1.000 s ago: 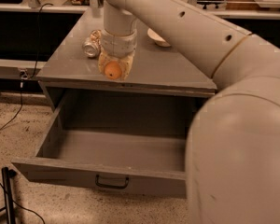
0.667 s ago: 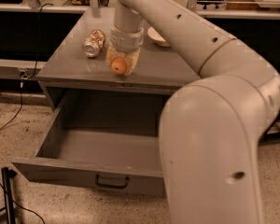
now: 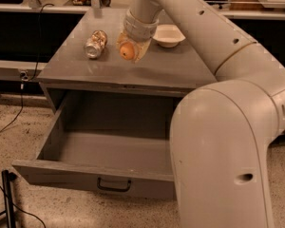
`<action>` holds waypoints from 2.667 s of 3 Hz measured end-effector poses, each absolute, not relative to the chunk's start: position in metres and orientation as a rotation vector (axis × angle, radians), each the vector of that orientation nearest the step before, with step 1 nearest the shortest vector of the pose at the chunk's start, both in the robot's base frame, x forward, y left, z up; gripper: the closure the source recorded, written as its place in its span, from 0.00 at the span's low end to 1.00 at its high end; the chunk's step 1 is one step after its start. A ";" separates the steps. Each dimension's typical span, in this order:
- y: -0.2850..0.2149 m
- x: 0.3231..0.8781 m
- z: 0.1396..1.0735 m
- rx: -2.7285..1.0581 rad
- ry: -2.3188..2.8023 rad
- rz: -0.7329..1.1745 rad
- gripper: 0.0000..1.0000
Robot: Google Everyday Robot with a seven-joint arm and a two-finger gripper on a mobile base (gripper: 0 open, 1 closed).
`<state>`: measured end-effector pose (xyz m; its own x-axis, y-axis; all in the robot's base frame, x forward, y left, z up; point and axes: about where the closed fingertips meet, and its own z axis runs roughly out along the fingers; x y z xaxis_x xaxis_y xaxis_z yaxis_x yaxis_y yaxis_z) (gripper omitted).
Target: Pick orange from top drawer and place on counter
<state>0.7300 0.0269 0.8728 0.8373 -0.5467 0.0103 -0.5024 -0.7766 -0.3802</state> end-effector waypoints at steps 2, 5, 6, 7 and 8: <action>0.034 0.736 0.868 -2.246 1.031 -0.080 1.00; 0.029 0.751 0.879 -1.900 1.303 0.179 1.00; 0.015 0.753 0.894 -1.741 1.387 0.287 1.00; 0.018 0.758 0.899 -1.615 1.440 0.336 1.00; 0.025 0.763 0.883 -1.534 1.489 0.408 1.00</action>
Offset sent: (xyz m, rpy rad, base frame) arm 0.0060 -0.0004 -0.0045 0.5425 0.0401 -0.3990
